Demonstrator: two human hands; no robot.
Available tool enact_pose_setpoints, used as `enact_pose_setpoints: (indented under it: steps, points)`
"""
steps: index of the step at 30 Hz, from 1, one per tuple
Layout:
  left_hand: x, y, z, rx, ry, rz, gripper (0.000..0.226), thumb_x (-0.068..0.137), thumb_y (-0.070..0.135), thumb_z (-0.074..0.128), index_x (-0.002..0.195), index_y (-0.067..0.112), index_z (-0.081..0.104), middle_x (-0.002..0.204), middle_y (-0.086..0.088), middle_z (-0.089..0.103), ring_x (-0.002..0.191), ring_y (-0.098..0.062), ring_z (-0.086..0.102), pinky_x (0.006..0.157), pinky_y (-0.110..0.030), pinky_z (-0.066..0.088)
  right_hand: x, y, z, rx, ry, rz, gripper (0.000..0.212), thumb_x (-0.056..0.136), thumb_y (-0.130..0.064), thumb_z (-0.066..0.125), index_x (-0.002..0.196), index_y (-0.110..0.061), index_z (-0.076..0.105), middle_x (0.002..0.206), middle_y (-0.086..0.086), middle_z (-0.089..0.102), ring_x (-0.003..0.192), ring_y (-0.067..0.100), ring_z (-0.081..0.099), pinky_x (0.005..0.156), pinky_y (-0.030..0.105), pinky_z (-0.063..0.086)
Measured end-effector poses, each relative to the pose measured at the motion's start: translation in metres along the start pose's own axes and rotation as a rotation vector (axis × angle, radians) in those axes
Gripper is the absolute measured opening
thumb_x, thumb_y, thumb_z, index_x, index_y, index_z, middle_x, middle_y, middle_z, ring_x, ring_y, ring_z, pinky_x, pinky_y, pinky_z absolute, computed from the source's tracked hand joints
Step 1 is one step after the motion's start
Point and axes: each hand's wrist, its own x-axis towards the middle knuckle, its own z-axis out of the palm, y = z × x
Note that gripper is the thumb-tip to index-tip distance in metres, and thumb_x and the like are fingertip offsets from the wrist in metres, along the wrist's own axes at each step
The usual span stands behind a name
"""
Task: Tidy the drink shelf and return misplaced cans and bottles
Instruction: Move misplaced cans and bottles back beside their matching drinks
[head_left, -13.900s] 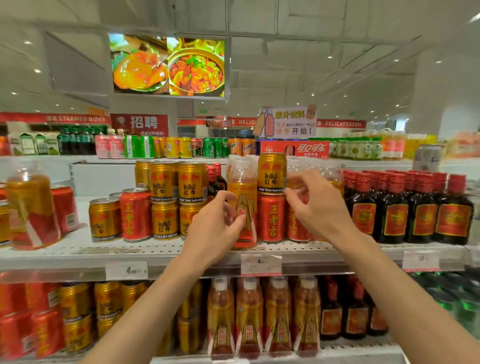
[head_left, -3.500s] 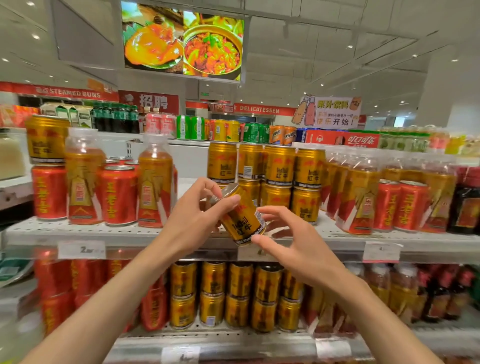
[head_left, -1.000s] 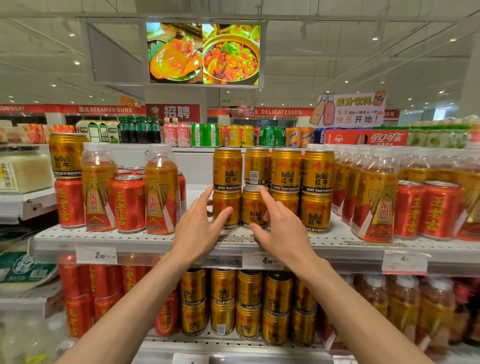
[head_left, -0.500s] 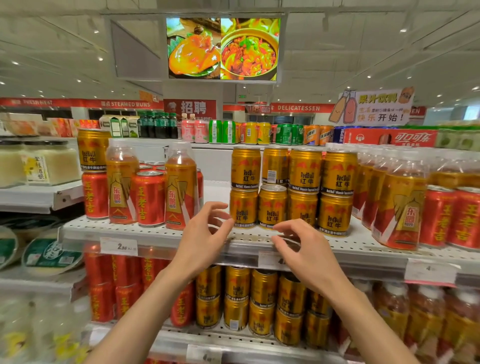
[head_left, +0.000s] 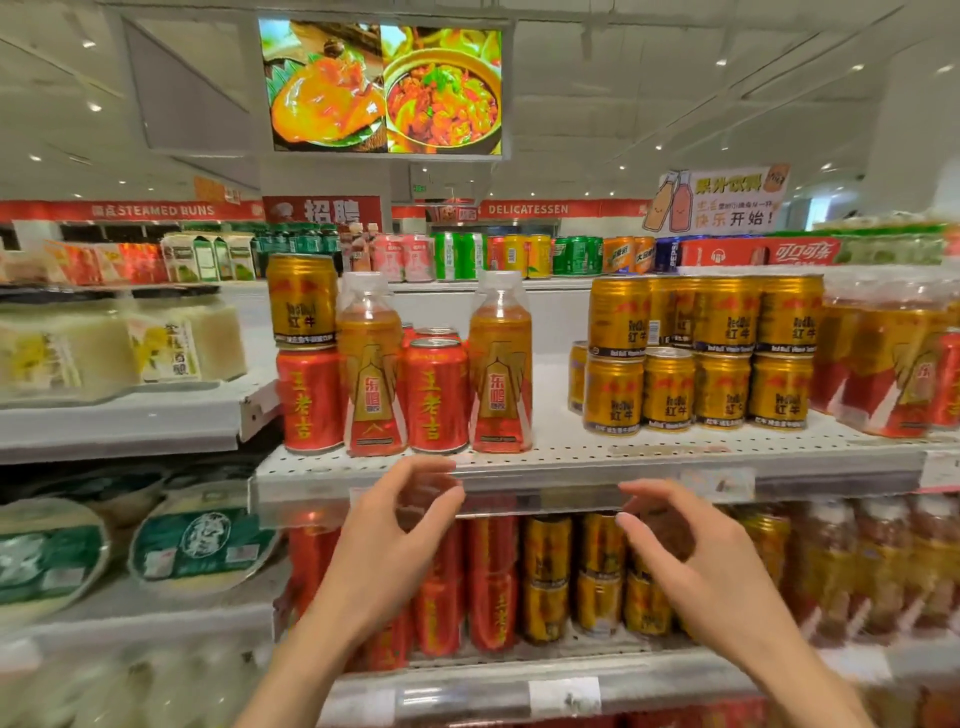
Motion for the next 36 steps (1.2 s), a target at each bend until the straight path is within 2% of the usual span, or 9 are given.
enact_pose_setpoints:
  steps: [4, 6, 10, 15, 21, 26, 29, 33, 36]
  points:
    - [0.008, -0.006, -0.047, 0.04, 0.031, 0.035, 0.011, 0.095, 0.028, 0.069, 0.102, 0.036, 0.067, 0.095, 0.022, 0.072, 0.085, -0.002, 0.07, 0.072, -0.014, 0.052, 0.003, -0.039, 0.03, -0.063, -0.009, -0.025, 0.02, 0.09, -0.034, 0.07, 0.109, -0.038, 0.067, 0.094, -0.027, 0.069, 0.094, -0.009, 0.061, 0.081, 0.009, 0.045]
    - [0.014, -0.002, -0.066, 0.088, 0.065, 0.078, 0.012, 0.094, 0.028, 0.07, 0.103, 0.036, 0.067, 0.092, 0.019, 0.072, 0.084, -0.001, 0.069, 0.069, -0.013, 0.052, 0.012, -0.062, 0.04, -0.099, -0.019, -0.057, 0.018, 0.091, -0.036, 0.068, 0.109, -0.037, 0.068, 0.095, -0.027, 0.068, 0.091, -0.007, 0.063, 0.082, 0.014, 0.048]
    - [0.036, 0.016, -0.107, 0.228, 0.145, 0.192, 0.015, 0.093, 0.028, 0.071, 0.107, 0.031, 0.066, 0.092, 0.016, 0.071, 0.082, 0.0, 0.065, 0.072, -0.021, 0.055, 0.047, -0.109, 0.055, -0.143, -0.024, -0.171, 0.01, 0.092, -0.035, 0.066, 0.102, -0.033, 0.07, 0.085, -0.023, 0.067, 0.079, -0.002, 0.063, 0.066, 0.017, 0.05]
    - [0.077, 0.035, -0.16, 0.403, 0.248, 0.243, 0.032, 0.094, 0.03, 0.069, 0.123, 0.023, 0.059, 0.109, 0.009, 0.066, 0.086, 0.0, 0.063, 0.08, -0.033, 0.059, 0.101, -0.164, 0.071, -0.179, 0.005, -0.326, 0.011, 0.094, -0.032, 0.065, 0.1, -0.025, 0.072, 0.084, -0.019, 0.066, 0.077, 0.001, 0.062, 0.07, 0.025, 0.055]
    - [0.113, 0.026, -0.176, 0.51, 0.199, 0.111, 0.067, 0.092, 0.037, 0.07, 0.149, 0.021, 0.038, 0.14, -0.002, 0.056, 0.111, -0.016, 0.061, 0.097, -0.045, 0.055, 0.161, -0.221, 0.101, -0.167, 0.068, -0.509, 0.015, 0.097, -0.03, 0.06, 0.107, -0.023, 0.067, 0.102, -0.012, 0.058, 0.098, 0.006, 0.055, 0.089, 0.032, 0.052]
    - [0.122, 0.014, -0.17, 0.391, 0.104, 0.017, 0.072, 0.09, 0.043, 0.071, 0.15, 0.026, 0.035, 0.137, 0.0, 0.06, 0.106, -0.012, 0.063, 0.097, -0.043, 0.054, 0.19, -0.238, 0.124, -0.239, -0.051, -0.51, 0.035, 0.096, -0.036, 0.059, 0.129, -0.025, 0.058, 0.136, -0.003, 0.059, 0.13, 0.016, 0.049, 0.112, 0.046, 0.041]
    - [0.123, 0.01, -0.168, 0.381, 0.09, 0.027, 0.067, 0.088, 0.051, 0.07, 0.145, 0.035, 0.039, 0.127, 0.006, 0.065, 0.1, -0.009, 0.067, 0.094, -0.05, 0.056, 0.196, -0.238, 0.13, -0.226, -0.143, -0.457, 0.044, 0.095, -0.044, 0.06, 0.135, -0.028, 0.05, 0.141, -0.002, 0.057, 0.131, 0.017, 0.05, 0.111, 0.051, 0.042]
    - [0.124, 0.009, -0.166, 0.391, 0.082, 0.015, 0.072, 0.084, 0.06, 0.068, 0.144, 0.039, 0.034, 0.133, 0.003, 0.066, 0.103, -0.017, 0.07, 0.095, -0.053, 0.056, 0.201, -0.242, 0.129, -0.179, -0.185, -0.427, 0.045, 0.095, -0.047, 0.06, 0.133, -0.027, 0.047, 0.143, -0.001, 0.056, 0.131, 0.019, 0.051, 0.11, 0.051, 0.042]
    - [0.124, 0.009, -0.164, 0.385, 0.081, 0.017, 0.074, 0.084, 0.056, 0.071, 0.145, 0.034, 0.033, 0.135, 0.002, 0.066, 0.103, -0.018, 0.071, 0.096, -0.053, 0.055, 0.204, -0.245, 0.129, -0.138, -0.237, -0.395, 0.041, 0.094, -0.048, 0.062, 0.127, -0.028, 0.047, 0.142, 0.002, 0.057, 0.129, 0.023, 0.053, 0.107, 0.052, 0.045]
